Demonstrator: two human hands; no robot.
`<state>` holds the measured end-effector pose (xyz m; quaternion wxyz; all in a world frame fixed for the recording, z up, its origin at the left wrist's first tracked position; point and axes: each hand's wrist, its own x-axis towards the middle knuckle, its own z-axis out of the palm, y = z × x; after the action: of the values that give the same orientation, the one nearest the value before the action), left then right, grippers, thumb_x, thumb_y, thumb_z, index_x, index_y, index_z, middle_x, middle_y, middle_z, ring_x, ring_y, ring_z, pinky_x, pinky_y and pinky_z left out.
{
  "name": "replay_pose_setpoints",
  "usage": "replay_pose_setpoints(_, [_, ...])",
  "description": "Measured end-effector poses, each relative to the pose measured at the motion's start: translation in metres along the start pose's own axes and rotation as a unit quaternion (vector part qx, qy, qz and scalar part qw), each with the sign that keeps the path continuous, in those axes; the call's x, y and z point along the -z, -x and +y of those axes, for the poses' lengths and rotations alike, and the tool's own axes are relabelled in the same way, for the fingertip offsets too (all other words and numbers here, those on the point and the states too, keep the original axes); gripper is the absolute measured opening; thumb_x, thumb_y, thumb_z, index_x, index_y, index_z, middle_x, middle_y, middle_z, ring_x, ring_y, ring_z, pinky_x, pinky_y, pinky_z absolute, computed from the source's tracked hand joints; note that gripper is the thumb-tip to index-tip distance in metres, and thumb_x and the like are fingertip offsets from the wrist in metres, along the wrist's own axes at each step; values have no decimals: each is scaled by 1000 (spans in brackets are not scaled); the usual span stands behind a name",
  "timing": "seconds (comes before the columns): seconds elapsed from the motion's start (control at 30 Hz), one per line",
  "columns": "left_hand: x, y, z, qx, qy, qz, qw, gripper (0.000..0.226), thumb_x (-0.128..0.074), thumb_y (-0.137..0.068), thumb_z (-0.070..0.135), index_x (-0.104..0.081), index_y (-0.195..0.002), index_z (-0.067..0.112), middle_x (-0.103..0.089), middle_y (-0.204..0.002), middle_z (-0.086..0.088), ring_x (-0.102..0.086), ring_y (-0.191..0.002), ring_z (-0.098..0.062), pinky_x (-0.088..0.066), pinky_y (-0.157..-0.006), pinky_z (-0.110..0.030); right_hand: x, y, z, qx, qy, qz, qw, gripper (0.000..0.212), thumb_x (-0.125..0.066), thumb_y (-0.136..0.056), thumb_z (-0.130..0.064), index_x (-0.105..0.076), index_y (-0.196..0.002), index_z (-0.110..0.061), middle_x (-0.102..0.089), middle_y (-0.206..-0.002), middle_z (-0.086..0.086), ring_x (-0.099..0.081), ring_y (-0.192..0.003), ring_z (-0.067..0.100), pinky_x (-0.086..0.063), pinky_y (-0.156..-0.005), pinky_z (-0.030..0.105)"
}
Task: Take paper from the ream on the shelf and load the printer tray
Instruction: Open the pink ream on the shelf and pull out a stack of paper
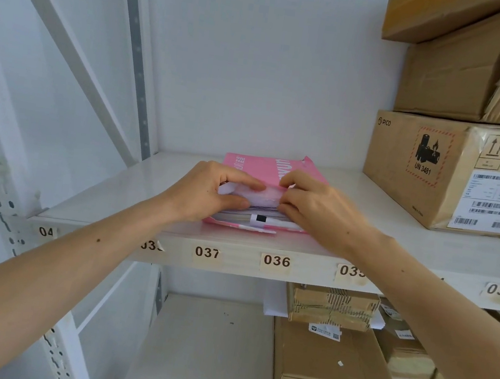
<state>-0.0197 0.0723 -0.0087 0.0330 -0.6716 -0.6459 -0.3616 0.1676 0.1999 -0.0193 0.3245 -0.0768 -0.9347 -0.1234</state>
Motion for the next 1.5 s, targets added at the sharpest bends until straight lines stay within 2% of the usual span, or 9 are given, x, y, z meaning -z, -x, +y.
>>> replay_pose_setpoints(0.1, [2,2,2,2,-1,-9,1000,30,-72,-86,16,-72,-115,24,-69,-110,20,-56,-103,21,-37,-95,-3,0,2,-1,42,67,16,997,11,-63,-87,-8,-61,-78,-2,-62,-107,13,-58,-58,34,-44,-45,33])
replay_pose_setpoints(0.4, [4,13,18,53,92,-44,993,34,-48,-97,40,-72,-115,24,-70,-119,17,-59,-114,8,-42,-100,-17,10,21,-10,56,67,52,995,24,-47,-95,-19,-60,-82,-3,-60,-119,16,-62,-92,36,-51,-68,40])
replay_pose_setpoints(0.63, [-2,34,23,-42,-44,-14,998,48,-74,-68,53,-76,-107,25,-67,-119,15,-61,-113,1,-48,-98,-30,19,39,-14,51,40,67,996,23,-47,-95,-19,-62,-84,-4,-59,-120,14,-62,-98,33,-48,-83,42])
replay_pose_setpoints(0.93, [-13,64,22,-139,-48,106,984,29,-59,-90,30,-78,-101,11,-68,-122,-4,-65,-113,-18,-54,-90,-43,33,60,-31,57,35,62,996,36,-58,-88,-44,-66,-98,-11,-65,-110,5,-63,-99,24,-48,-87,39])
replay_pose_setpoints(1.07, [-14,78,31,-129,-15,98,987,28,-69,-85,30,-78,-102,10,-68,-122,-5,-64,-114,-17,-54,-92,-39,33,72,-33,59,49,109,991,16,-61,-91,-23,-72,-92,-12,-74,-90,2,-69,-83,26,-53,-74,40])
replay_pose_setpoints(1.23, [-9,105,55,25,131,104,986,48,-47,-90,57,-71,-114,24,-60,-127,16,-48,-123,6,-37,-98,-10,44,89,-51,-10,16,118,993,16,-57,-92,-19,-70,-90,-11,-72,-72,6,-68,-66,30,-53,-49,38])
replay_pose_setpoints(1.33, [-7,114,70,144,203,173,953,43,-33,-97,51,-56,-82,18,-51,-84,6,-44,-72,-11,-36,-71,-24,49,103,-65,-18,26,103,994,10,-60,-90,-13,-69,-94,-13,-69,-67,7,-66,-61,29,-51,-43,36])
replay_pose_setpoints(1.4, [-9,117,76,232,229,208,922,39,-40,-96,43,-39,-71,13,-36,-73,-7,-32,-66,-17,-30,-63,-31,54,112,-76,-24,19,103,994,14,-56,-92,-16,-69,-95,-14,-69,-66,6,-66,-59,29,-50,-40,35])
replay_pose_setpoints(1.5, [-6,125,86,398,377,163,821,38,-51,-92,49,-60,-87,13,-56,-82,-9,-55,-74,-26,-51,-69,-35,63,126,-92,-23,1,92,996,23,-50,-92,-23,-71,-96,-15,-70,-67,3,-66,-58,25,-49,-39,35])
